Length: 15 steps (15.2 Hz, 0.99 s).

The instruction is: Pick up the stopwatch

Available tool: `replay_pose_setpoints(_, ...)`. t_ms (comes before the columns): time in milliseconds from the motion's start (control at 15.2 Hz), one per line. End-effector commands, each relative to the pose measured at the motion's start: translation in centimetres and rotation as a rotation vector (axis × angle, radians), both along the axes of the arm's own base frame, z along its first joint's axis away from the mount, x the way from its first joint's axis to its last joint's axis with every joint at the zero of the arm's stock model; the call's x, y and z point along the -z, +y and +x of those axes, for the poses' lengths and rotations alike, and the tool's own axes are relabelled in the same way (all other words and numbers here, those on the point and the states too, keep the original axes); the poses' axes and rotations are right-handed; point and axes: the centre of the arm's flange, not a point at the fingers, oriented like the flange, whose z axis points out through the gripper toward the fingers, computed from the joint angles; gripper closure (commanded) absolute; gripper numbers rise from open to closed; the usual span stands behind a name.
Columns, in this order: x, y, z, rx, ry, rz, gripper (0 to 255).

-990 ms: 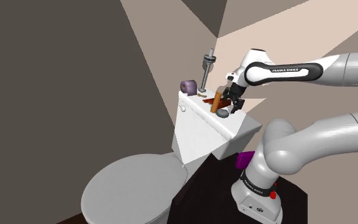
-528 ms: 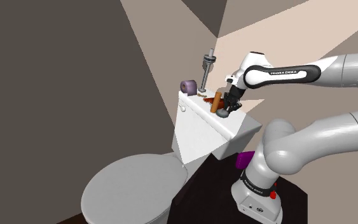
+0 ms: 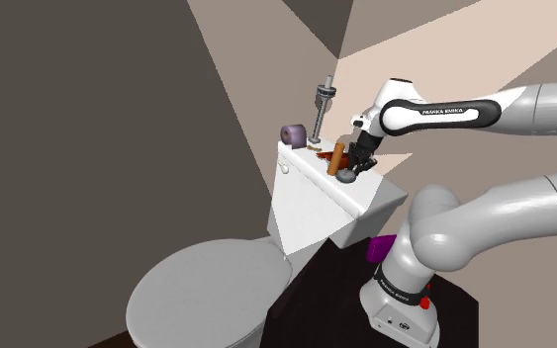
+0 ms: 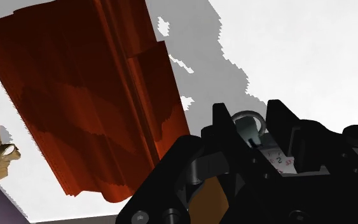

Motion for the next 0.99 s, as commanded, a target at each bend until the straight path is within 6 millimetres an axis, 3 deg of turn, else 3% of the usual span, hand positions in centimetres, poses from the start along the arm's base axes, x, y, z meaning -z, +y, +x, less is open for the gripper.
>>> replay_pose_setpoints(0,-1.0,-0.1,0.0,0.0,0.0,0.0,255)
replay_pose_setpoints(792,-7.3,-0.1,0.0,0.0,0.0,0.0,255)
replay_pose_setpoints(924,-7.4,-0.1,0.0,0.0,0.0,0.0,255)
